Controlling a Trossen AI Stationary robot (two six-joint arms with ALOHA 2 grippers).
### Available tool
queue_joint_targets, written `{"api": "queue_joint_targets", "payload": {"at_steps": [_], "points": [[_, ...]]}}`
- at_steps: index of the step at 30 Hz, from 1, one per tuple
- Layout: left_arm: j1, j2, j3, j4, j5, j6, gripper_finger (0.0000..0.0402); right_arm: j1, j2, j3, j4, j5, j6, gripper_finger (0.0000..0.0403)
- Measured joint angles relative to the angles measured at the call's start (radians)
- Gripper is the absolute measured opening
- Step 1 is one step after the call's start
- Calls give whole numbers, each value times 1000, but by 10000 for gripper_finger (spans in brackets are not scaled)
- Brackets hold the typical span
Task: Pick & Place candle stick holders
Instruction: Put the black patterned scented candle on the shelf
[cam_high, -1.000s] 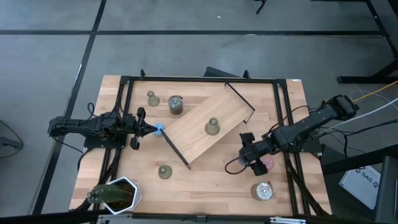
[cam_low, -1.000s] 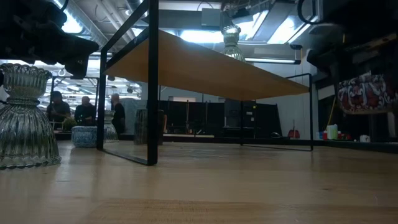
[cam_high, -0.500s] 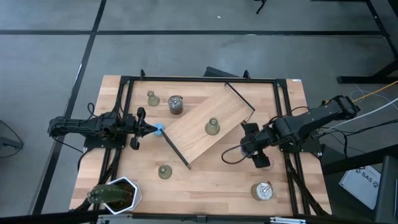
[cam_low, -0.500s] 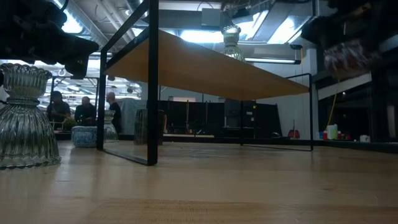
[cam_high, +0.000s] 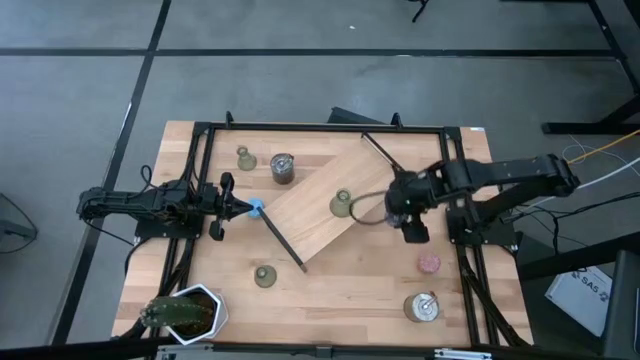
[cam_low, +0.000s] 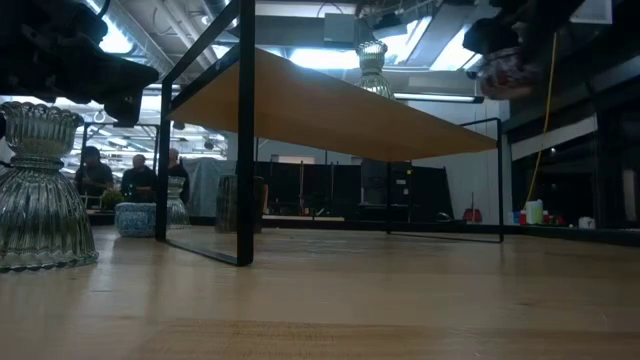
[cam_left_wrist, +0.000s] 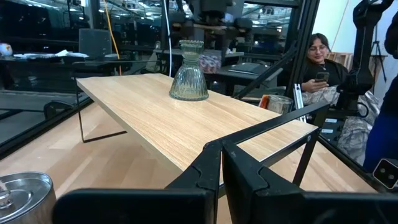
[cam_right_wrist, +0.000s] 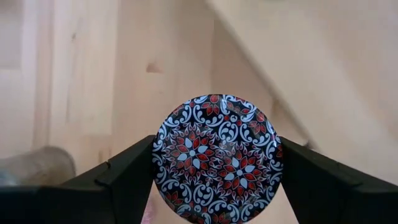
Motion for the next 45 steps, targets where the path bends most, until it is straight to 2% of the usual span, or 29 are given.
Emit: {"api": "queue_joint_targets", "payload": {"at_steps": [13, 27, 45], "points": [[0, 0, 0, 0, 0, 0, 11, -241, 73, 65, 58, 4, -99, 305], [0, 0, 0, 0, 0, 0, 11, -380, 208, 68, 169, 9, -105, 305], [0, 0, 0, 0, 0, 0, 11, -476, 219, 68, 181, 34, -16, 305]]}}
